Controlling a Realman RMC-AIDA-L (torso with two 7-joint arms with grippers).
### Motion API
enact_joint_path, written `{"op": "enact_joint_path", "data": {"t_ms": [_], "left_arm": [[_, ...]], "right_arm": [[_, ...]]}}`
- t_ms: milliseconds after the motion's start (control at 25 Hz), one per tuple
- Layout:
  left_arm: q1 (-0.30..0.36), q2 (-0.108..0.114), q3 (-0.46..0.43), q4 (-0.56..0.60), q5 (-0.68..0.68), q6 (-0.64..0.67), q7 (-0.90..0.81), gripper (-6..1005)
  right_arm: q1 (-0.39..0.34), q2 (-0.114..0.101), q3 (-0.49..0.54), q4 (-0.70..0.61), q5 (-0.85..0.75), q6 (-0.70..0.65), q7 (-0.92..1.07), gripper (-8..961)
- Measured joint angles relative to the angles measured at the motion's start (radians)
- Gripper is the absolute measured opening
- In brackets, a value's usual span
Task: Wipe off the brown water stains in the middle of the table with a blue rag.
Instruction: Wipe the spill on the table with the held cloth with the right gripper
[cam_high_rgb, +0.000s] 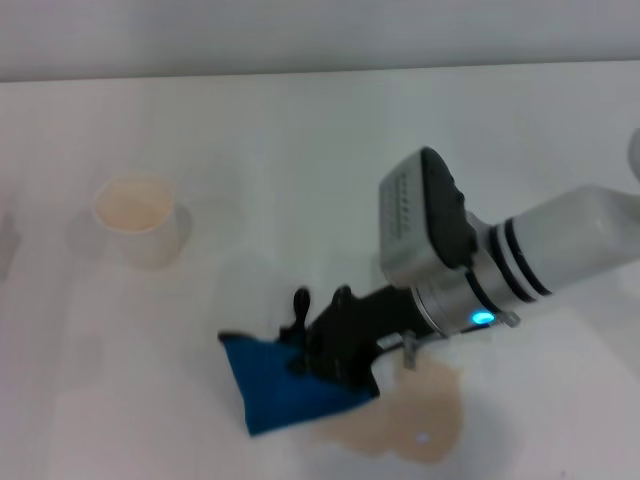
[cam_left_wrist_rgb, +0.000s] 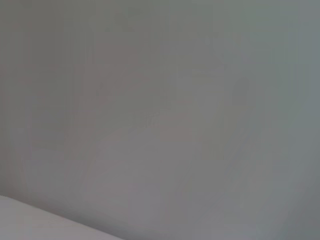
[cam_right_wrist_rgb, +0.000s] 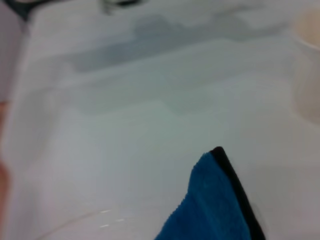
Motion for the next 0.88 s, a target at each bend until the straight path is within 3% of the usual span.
{"op": "enact_joint_path", "data": {"t_ms": [360, 720, 880], "left_arm": [[0.0, -0.001, 0.004, 0.0, 0.001, 0.0, -0.004, 886], [-0.001, -0.001, 0.004, 0.0, 0.002, -0.002, -0.004, 887], [-0.004, -0.001, 0.004, 0.0, 0.002, -0.002, -0.004, 887]], "right_arm": [[-0.05, -0.005, 0.074, 0.052, 0.014, -0.237, -0.239, 60], [-0.054, -0.01, 0.087, 0.11, 0.004, -0.263, -0.278, 61], [-0.062, -0.014, 0.138, 0.114, -0.012, -0.248, -0.31, 61]]}}
